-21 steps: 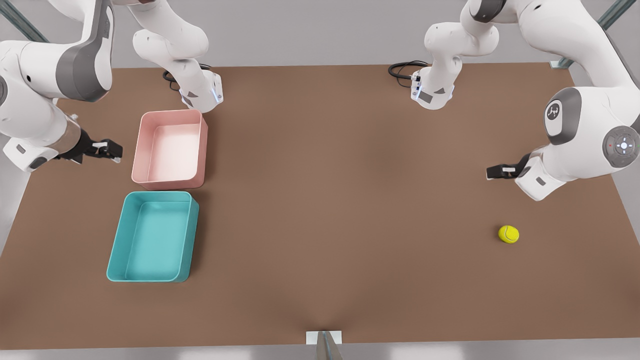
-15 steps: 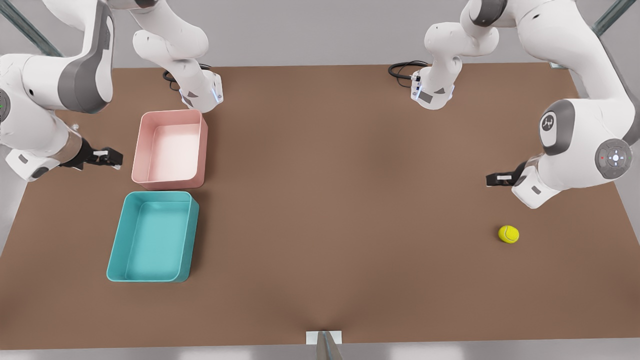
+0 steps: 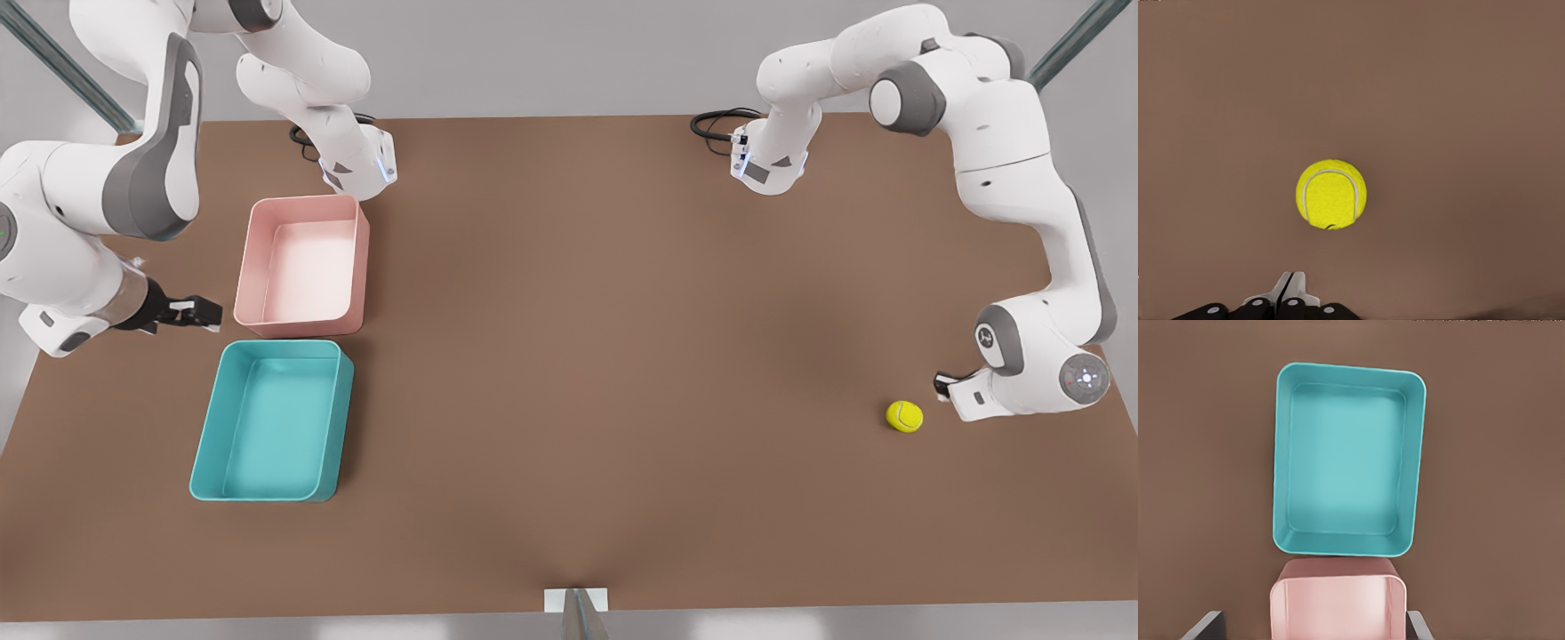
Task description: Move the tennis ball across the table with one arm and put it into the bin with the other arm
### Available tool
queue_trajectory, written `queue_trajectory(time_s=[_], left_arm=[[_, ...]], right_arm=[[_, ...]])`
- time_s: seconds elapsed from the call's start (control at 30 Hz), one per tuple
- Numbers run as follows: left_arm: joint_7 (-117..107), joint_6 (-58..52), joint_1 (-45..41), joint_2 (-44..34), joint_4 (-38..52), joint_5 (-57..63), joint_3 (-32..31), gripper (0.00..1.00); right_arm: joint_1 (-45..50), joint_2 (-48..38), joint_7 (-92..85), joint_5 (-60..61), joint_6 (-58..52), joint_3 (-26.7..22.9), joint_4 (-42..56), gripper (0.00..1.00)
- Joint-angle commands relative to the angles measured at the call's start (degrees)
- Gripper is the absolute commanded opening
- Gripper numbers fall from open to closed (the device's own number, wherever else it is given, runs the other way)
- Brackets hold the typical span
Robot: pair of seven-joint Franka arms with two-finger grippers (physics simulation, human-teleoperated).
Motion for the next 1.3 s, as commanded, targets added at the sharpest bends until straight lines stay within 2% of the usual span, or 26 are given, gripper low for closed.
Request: queue_trajectory(time_s=[0.0, 0.13, 0.27, 0.4, 1.1, 1.13, 1.2, 1.27], left_arm=[[87.4, 9.2, 1.0, 1.7, 0.1, 1.6, 0.0, 0.21], [89.9, 9.3, 1.4, 3.1, 0.0, 3.6, 0.0, 0.21], [72.0, 10.9, 1.5, 3.6, -0.4, 10.7, 0.0, 0.21], [60.1, 12.6, 1.3, 3.4, -4.3, 13.5, 0.0, 0.21], [56.7, 19.8, 1.1, 6.2, -5.3, 9.2, -0.1, 0.21], [56.6, 19.8, 0.2, 6.2, -5.3, 7.1, -0.1, 0.21], [46.9, 19.5, -7.2, 6.0, -5.5, 5.9, 0.0, 0.21], [29.8, 18.7, -15.1, 1.8, -9.8, 6.0, -0.1, 0.21]], right_arm=[[0.1, 0.0, -1.2, 0.2, 0.7, 0.0, 0.0, 1.00], [0.2, 0.5, -1.2, 0.3, 0.6, 0.0, 0.1, 1.00], [0.1, 0.5, -1.2, 0.2, 0.3, 0.0, 0.0, 1.00], [0.1, 0.5, -1.3, 0.2, 0.0, 0.0, -0.1, 1.00], [0.1, 0.5, -1.3, 0.2, -0.2, 0.0, -0.3, 1.00], [0.1, 0.5, -1.3, 0.2, -0.2, 0.0, -0.3, 1.00], [0.0, 0.5, -1.3, 0.2, -0.2, 0.0, -0.4, 1.00], [0.0, 0.5, -1.4, 0.2, -0.3, 0.0, -0.4, 1.00]])
